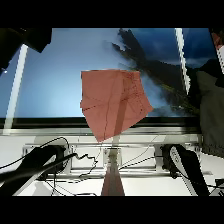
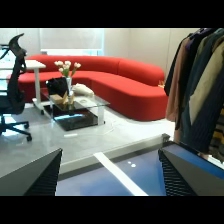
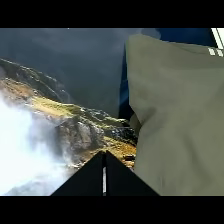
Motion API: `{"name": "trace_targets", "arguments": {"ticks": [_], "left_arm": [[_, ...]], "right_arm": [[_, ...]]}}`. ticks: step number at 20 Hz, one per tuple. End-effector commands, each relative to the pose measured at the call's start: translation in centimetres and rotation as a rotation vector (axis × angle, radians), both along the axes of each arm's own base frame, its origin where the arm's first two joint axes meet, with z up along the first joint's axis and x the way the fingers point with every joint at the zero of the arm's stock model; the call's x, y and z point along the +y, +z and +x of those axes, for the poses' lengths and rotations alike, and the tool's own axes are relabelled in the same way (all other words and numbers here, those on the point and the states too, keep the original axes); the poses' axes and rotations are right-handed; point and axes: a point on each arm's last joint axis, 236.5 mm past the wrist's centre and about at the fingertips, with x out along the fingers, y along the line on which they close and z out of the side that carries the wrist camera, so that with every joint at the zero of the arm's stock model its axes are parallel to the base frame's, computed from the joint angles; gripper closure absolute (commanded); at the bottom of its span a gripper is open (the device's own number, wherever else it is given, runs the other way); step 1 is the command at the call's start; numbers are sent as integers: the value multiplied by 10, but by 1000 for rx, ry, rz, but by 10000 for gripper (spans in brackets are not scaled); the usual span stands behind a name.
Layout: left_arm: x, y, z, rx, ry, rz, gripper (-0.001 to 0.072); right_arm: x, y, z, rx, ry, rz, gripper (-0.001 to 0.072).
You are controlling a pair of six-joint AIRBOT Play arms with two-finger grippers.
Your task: Fold the clothes and pants, and hang the long-sleeved shirts on hangers.
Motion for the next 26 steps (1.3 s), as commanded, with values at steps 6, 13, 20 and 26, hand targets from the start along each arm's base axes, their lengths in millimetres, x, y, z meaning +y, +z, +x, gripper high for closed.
{"name": "trace_targets", "arguments": {"ticks": [6,13,20,26], "left_arm": [[0,0,0,-1,0,0,2],[0,0,0,-1,0,0,2],[-4,-4,-6,20,-25,13,1],[-24,-107,-35,289,-166,397,2]], "right_arm": [[0,0,0,0,0,1,693],[0,0,0,0,0,1,693],[0,1,2,-8,2,0,693],[-3,15,15,-85,7,-27,693]]}}
